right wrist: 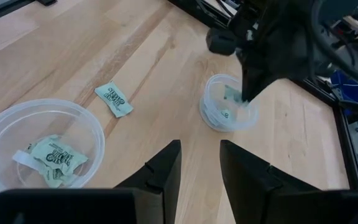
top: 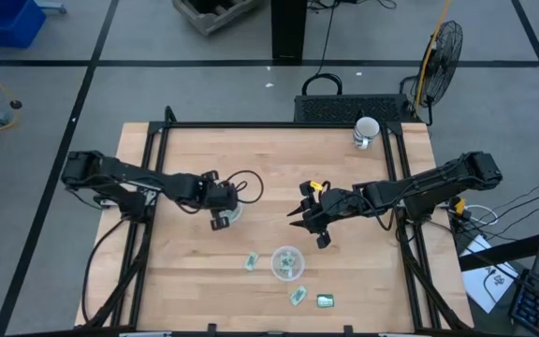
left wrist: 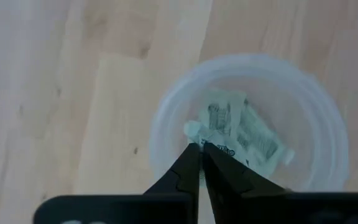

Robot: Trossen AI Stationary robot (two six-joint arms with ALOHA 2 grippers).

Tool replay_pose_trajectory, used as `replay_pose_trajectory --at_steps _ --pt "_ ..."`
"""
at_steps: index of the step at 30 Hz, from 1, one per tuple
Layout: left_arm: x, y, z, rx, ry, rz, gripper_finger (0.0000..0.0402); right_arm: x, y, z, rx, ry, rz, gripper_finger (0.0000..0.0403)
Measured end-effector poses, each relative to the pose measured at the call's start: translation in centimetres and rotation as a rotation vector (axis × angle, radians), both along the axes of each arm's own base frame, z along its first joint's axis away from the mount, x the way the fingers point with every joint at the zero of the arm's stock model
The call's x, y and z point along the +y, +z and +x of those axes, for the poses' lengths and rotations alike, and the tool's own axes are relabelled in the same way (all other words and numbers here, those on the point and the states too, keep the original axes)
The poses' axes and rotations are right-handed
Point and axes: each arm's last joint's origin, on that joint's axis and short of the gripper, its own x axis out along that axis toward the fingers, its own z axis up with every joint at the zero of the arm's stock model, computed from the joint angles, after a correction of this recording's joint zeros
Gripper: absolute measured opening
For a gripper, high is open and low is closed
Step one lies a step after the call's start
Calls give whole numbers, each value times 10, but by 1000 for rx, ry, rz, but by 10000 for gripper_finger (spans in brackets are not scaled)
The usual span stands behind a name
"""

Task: Pick and place items into bin
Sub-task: Put the white stevia packet into the top transparent bin, then put the green stevia packet into the bottom transparent bin

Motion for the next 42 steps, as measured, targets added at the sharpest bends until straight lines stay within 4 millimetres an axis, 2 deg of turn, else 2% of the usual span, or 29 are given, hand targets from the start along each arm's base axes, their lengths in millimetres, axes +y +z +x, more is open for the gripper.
replay_pose_trajectory --at_steps 4,9,14,19,25,30,37,42 --pt "-1 -11 5 32 -2 -7 46 0 0 0 2 0 2 105" --pt "-2 -23 9 74 17 -34 52 0 -1 0 6 -1 1 104" --pt "-2 -24 9 78 26 -5 53 0 -1 -1 17 -1 0 104" --pt "-3 -8 9 19 11 25 53 0 -2 -1 20 -1 -1 105" --pt "-12 27 15 -138 -31 14 53 0 -2 -1 30 -19 34 104" --pt "-15 43 21 -269 -119 7 53 5 -15 -12 218 -154 258 104" --pt "-12 42 29 -288 -223 70 53 41 -27 -38 587 -131 612 104" --pt "-6 44 31 -317 -209 87 53 67 -33 -50 686 -130 651 104"
